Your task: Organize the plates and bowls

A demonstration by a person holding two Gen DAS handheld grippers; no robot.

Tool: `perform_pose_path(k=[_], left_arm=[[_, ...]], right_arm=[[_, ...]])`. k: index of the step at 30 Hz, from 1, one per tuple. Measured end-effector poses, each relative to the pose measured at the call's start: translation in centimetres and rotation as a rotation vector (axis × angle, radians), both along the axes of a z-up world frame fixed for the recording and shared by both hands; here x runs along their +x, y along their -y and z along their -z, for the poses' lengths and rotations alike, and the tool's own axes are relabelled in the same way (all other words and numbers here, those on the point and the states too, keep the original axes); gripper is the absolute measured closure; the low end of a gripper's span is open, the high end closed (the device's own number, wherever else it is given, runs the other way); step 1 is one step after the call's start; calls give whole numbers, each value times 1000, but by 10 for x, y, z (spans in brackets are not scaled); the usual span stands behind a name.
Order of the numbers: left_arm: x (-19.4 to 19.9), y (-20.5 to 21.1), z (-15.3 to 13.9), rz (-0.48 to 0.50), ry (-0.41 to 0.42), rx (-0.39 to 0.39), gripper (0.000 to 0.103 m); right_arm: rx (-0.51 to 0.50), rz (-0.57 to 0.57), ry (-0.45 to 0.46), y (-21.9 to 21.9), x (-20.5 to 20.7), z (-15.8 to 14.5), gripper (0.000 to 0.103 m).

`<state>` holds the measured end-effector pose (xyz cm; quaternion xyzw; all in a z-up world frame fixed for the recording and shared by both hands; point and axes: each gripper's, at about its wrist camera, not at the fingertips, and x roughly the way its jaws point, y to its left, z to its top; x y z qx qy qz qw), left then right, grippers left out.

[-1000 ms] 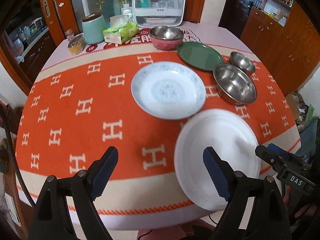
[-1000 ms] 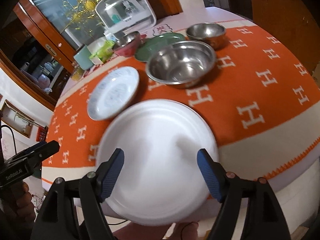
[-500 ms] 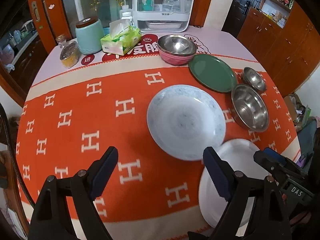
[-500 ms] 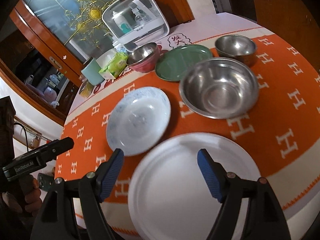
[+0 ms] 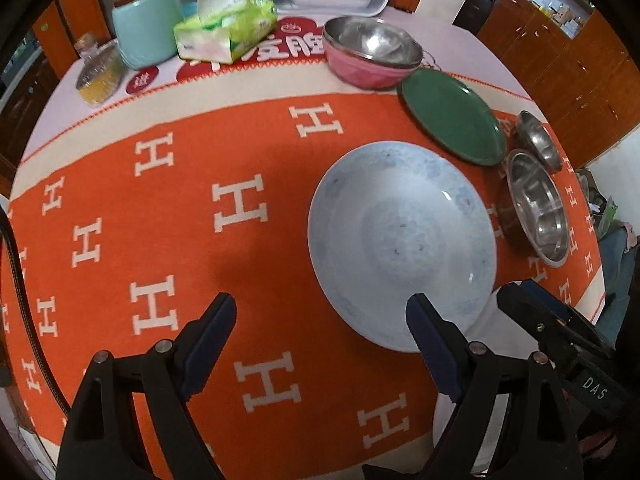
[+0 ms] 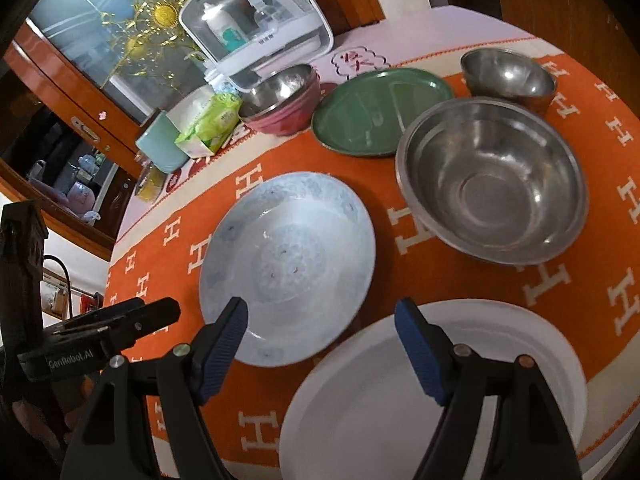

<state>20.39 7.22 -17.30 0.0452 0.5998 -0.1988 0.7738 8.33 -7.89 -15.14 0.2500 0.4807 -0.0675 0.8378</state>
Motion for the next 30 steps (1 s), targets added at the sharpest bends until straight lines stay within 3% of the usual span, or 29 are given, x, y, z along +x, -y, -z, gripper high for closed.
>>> perform_pose_path(k=[5, 9, 20, 25, 30], left_arm=[[15, 0, 23, -3, -78, -29, 17], [22, 2, 34, 8, -84, -35, 21], [32, 9, 58, 33, -142, -75, 62], [33, 15, 62, 54, -158, -109, 75], [30, 18, 63, 65, -154, -120, 78]], right_arm=[[-10, 13, -34, -3, 12, 13, 29], [-16, 21, -58, 0, 21, 22, 40], [-11, 44, -119, 8, 34, 43, 68], [-2, 55, -116, 11, 34, 45, 76], [-1, 68, -107, 14, 32, 45, 82]])
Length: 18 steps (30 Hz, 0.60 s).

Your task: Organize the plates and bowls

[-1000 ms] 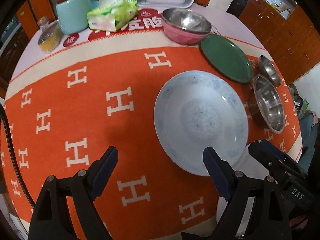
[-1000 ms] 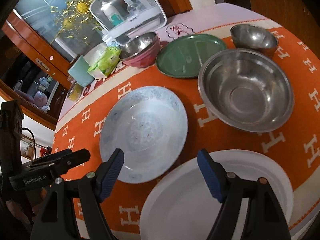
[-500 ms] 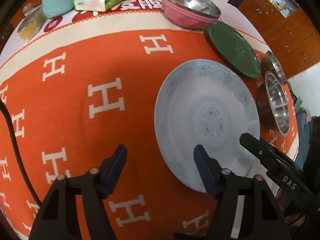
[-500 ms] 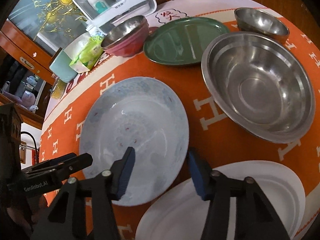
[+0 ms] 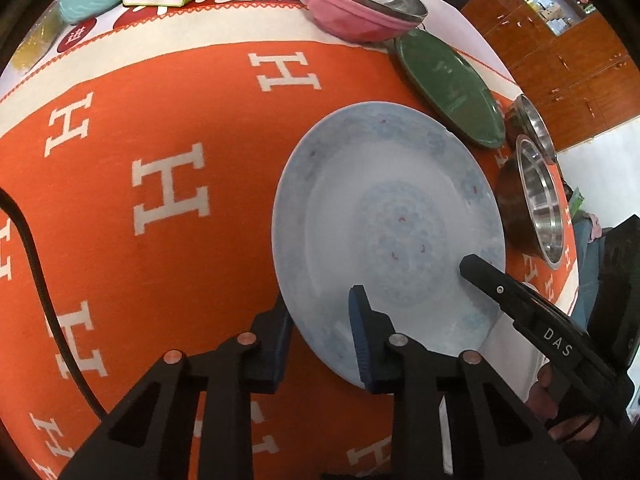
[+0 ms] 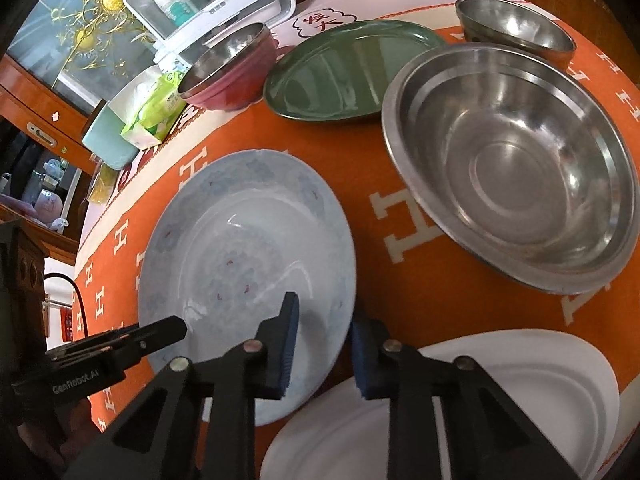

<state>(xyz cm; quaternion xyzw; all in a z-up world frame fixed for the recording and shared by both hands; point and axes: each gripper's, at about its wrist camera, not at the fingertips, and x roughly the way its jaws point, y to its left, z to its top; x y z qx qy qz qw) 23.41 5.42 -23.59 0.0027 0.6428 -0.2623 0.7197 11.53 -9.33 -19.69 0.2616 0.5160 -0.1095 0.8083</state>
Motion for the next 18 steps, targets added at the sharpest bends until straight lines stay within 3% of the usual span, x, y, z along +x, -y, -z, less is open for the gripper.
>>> perform_pose_path(k=[7, 18], left_arm=[[-1, -4, 0, 7, 17, 3, 87], [-15, -22, -15, 12, 102, -5, 86]], right_arm=[[-4, 4, 0, 3, -2, 0, 88], [16, -37, 26, -12, -6, -6, 90]])
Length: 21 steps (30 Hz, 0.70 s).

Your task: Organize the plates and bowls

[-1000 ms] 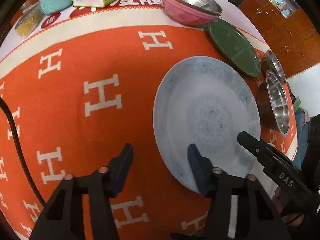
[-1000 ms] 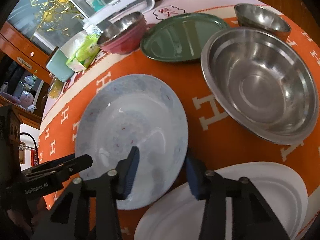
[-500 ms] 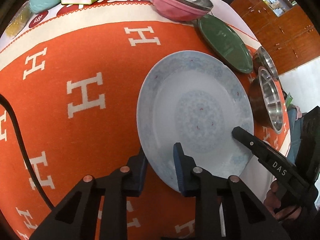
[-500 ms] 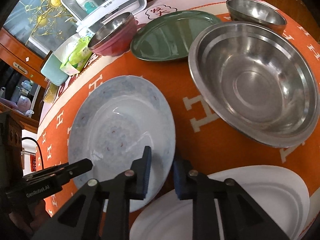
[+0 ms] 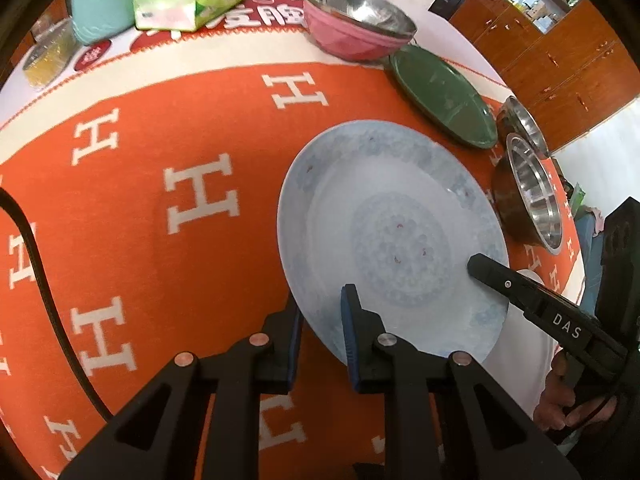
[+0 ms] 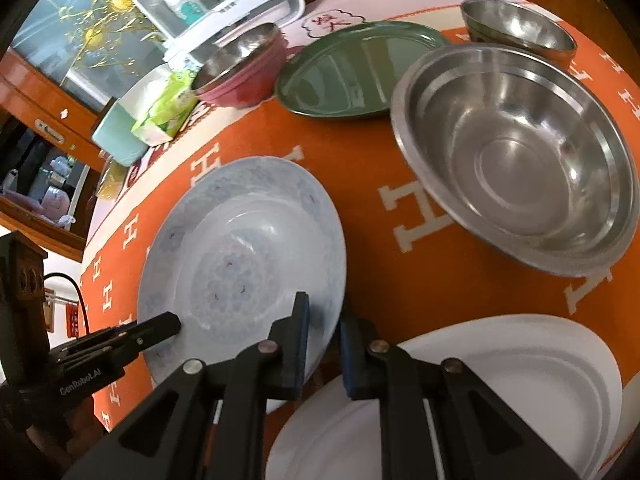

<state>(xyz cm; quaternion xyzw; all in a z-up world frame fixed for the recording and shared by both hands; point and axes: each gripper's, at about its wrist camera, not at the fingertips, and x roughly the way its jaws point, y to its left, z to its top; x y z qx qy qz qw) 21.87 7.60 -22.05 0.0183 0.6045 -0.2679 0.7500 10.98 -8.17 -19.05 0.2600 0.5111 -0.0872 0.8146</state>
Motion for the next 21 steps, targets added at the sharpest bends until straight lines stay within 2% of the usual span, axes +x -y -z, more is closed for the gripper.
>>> perform_pose_path(k=[11, 21], left_arm=[[-34, -32, -17, 10, 21, 13, 84], [-75, -30, -43, 43, 75, -5, 83]], right_arm=[[-11, -83, 11, -25, -17, -10, 90], [-37, -116, 60, -30, -53, -32, 89]])
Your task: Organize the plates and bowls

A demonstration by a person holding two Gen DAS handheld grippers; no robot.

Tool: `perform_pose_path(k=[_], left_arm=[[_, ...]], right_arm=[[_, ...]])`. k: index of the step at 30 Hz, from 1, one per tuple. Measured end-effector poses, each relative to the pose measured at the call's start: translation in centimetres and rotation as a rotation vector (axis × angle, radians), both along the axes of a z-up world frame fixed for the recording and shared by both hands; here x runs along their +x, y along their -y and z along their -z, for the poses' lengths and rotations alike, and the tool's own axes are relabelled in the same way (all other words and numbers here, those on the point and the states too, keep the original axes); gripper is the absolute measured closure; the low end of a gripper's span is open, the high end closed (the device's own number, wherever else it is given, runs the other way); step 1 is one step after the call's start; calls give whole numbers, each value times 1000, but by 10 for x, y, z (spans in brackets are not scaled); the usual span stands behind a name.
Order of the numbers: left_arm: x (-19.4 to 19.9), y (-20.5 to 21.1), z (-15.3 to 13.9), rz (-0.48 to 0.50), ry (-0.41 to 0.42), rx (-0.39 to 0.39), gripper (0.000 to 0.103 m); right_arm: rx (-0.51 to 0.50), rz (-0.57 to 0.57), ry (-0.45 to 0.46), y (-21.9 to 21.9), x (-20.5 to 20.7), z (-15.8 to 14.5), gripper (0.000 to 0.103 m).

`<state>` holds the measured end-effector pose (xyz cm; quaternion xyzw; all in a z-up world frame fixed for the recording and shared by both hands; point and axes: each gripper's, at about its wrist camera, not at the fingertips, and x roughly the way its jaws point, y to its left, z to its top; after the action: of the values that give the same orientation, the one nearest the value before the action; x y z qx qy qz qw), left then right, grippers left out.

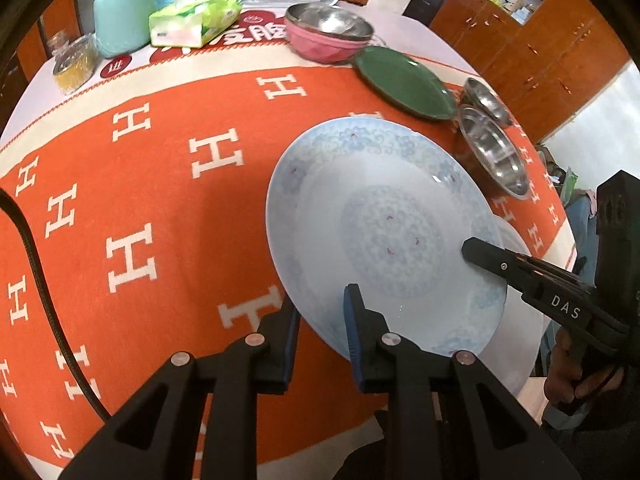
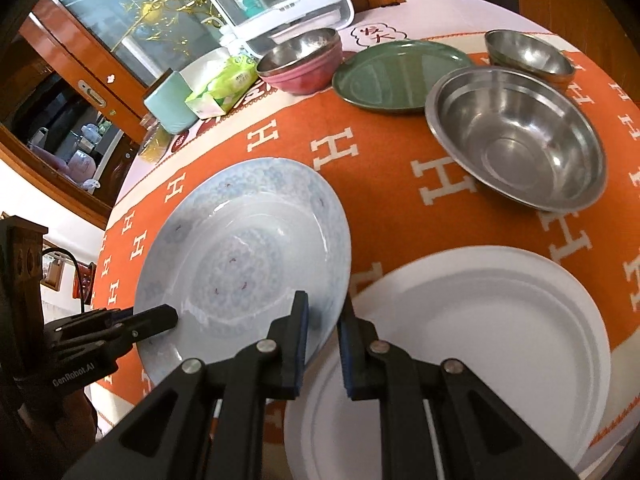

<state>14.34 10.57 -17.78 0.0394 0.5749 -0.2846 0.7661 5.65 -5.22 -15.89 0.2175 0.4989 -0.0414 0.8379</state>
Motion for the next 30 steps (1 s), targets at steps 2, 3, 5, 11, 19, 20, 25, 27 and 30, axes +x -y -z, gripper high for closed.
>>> perform_pose_path(k=[2, 3, 5, 11, 19, 20, 25, 27, 30], left_arm=[[-7, 3, -5, 10, 12, -4, 83], [-11, 5, -7, 15, 17, -7, 83], [-21, 9, -12, 26, 28, -11, 83], [-49, 22, -19, 41, 43, -9, 82], [-82, 38, -22, 47, 48, -7, 82], [-86, 41, -22, 47, 46, -7, 82], [-104, 56, -21, 54, 35, 3, 82], [-110, 62, -19, 59, 28, 13, 82], [-119, 71, -15, 61, 13, 23, 82]], right_arm=[[-5, -1, 10, 2, -9, -4, 89], [-6, -1, 15, 3, -14, -7, 89], [-11, 2, 25, 7, -25, -12, 89], [-27, -3, 36, 15, -51, -22, 89], [-28, -9, 34, 30, -86, -27, 89], [-27, -9, 32, 31, -89, -27, 89], [-25, -11, 18, 42, -108, -27, 89], [-27, -12, 12, 47, -115, -27, 89], [-28, -15, -3, 54, -122, -25, 89]])
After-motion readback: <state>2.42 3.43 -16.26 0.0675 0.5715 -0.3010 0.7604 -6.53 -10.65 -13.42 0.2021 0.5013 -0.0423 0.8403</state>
